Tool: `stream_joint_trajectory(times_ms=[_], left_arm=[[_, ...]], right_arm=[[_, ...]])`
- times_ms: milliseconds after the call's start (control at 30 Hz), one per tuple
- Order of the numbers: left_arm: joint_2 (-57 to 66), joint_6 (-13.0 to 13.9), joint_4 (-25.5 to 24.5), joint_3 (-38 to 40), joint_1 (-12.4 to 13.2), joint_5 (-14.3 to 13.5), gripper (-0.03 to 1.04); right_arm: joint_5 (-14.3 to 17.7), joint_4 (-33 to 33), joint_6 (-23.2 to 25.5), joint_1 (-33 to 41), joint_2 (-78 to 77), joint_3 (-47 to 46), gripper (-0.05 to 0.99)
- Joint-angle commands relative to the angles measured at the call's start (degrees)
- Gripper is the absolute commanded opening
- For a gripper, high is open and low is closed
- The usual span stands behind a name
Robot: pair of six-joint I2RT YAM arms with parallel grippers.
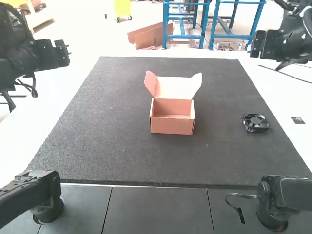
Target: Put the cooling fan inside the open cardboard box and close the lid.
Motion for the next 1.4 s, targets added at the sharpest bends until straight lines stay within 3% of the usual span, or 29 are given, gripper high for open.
stream_joint_trajectory(times_ms=[0, 233, 267, 300, 333, 500, 800, 1200, 1367], left_arm=[[3.2, 3.1, -2.4, 3.4, -0.8, 2.7, 0.97], [9.9, 5.3, -5.0, 3.8, -3.7, 1.9, 0.97], [10.5, 5.9, -4.7, 3.6, -4.2, 1.6, 0.97], [11.1, 6.6, -4.3, 3.5, -4.6, 1.1, 0.97], [11.6, 7.3, -3.7, 3.1, -5.0, 0.4, 0.97], [14.7, 9.2, -0.6, 3.2, -7.2, -1.1, 0.97], [15.2, 9.4, -0.8, 2.7, -10.0, -1.1, 0.97], [15.4, 9.4, -1.0, 2.6, -10.2, -1.1, 0.97], [15.7, 10.2, -0.9, 3.0, -10.2, -1.1, 0.97]], right_arm=[[-2.7, -2.3, -0.1, -0.9, 3.2, 2.6, 0.91], [1.4, -2.6, 0.4, -6.6, 9.4, 4.0, 0.9], [0.3, -2.6, 0.1, -8.7, 10.5, 4.1, 0.9], [-2.9, -2.6, -1.9, -10.9, 11.0, 3.8, 0.9], [-3.2, -2.2, -4.2, -13.2, 11.4, 3.9, 0.9], [-5.4, -3.1, -6.3, -21.8, 14.8, 4.3, 0.9], [-5.6, -8.5, -13.6, -23.1, 21.8, 2.8, 0.91], [-4.9, -10.2, -19.3, -25.6, 35.9, 8.9, 0.9], [-4.7, -10.4, -24.4, -26.2, 38.8, 8.8, 0.9]])
